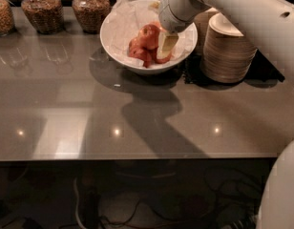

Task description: Pick apple from white bowl

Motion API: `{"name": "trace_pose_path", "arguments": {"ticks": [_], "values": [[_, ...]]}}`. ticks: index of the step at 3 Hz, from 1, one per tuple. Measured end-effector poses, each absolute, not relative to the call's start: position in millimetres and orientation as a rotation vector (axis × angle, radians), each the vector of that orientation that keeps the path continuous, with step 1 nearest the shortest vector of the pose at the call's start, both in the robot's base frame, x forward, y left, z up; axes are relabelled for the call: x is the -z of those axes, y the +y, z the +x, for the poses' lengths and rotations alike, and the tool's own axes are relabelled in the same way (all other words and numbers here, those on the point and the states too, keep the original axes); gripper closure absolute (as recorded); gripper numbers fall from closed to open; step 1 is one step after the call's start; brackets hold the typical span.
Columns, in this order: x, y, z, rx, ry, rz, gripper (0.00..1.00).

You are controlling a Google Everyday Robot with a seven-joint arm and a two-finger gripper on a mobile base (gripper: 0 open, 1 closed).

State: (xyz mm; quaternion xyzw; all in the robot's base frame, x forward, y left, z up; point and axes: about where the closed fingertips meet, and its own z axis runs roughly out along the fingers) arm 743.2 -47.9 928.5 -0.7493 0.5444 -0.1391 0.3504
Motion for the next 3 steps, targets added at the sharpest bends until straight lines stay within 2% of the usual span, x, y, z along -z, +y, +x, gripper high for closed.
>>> {"name": "trace_pose_path", "arguments": {"ticks": [2,3], "values": [[-923.2,-42.9,752.9,0.307,1.417,-1.895,0.2],[-920.7,-38.5,756.3,0.288,1.412,-1.894,0.38]]}}
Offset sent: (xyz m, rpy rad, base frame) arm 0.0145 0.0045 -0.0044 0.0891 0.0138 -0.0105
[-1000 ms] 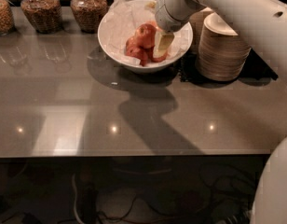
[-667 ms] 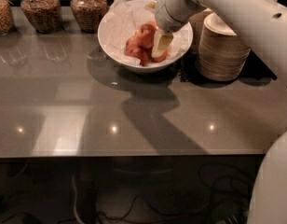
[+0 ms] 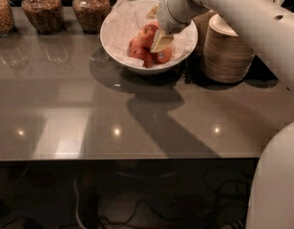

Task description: Pick apple from white bowl

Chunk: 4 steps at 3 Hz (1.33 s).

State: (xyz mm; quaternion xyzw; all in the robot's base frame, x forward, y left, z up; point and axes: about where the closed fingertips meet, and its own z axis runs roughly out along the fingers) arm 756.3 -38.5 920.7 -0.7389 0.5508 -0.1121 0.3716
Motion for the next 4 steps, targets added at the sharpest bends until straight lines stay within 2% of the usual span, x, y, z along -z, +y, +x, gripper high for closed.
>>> {"name": "trace_pose_path", "arguments": {"ticks": [2,3,4], "values": [[-919,-36,758,0.275,1.409,-1.898,0.84],[-924,-43,752,0.275,1.415,-1.884,1.0],[-940,-54,743,0.257,1.408,-1.813,1.0]]}}
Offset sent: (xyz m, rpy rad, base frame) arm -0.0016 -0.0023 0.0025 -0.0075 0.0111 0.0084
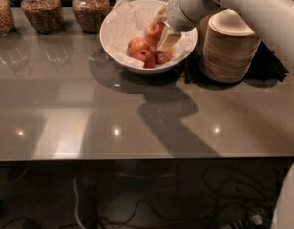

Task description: Pick apple from white bowl

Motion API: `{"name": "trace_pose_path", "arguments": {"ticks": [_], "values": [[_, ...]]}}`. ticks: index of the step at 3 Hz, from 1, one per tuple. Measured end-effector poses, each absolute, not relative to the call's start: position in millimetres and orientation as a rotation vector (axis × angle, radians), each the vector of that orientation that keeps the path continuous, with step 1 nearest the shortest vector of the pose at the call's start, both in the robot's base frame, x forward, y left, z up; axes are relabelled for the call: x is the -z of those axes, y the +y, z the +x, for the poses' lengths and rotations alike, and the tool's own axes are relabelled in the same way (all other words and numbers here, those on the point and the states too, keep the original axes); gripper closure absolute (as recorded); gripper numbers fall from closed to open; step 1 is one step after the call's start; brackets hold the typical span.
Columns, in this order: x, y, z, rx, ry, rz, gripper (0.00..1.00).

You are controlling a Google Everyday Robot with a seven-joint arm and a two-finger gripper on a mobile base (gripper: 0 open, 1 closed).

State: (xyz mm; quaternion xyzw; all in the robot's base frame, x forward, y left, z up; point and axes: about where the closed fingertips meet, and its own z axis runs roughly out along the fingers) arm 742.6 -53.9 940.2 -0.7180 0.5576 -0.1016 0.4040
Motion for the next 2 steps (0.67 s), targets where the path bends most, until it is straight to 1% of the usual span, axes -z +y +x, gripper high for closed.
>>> {"name": "trace_pose_path", "arguments": {"ticks": [1,2], "values": [[-962,-71,727,0.235,1.38,-1.723,1.0],[-980,-90,699,0.188,1.361,-1.656,1.0]]}}
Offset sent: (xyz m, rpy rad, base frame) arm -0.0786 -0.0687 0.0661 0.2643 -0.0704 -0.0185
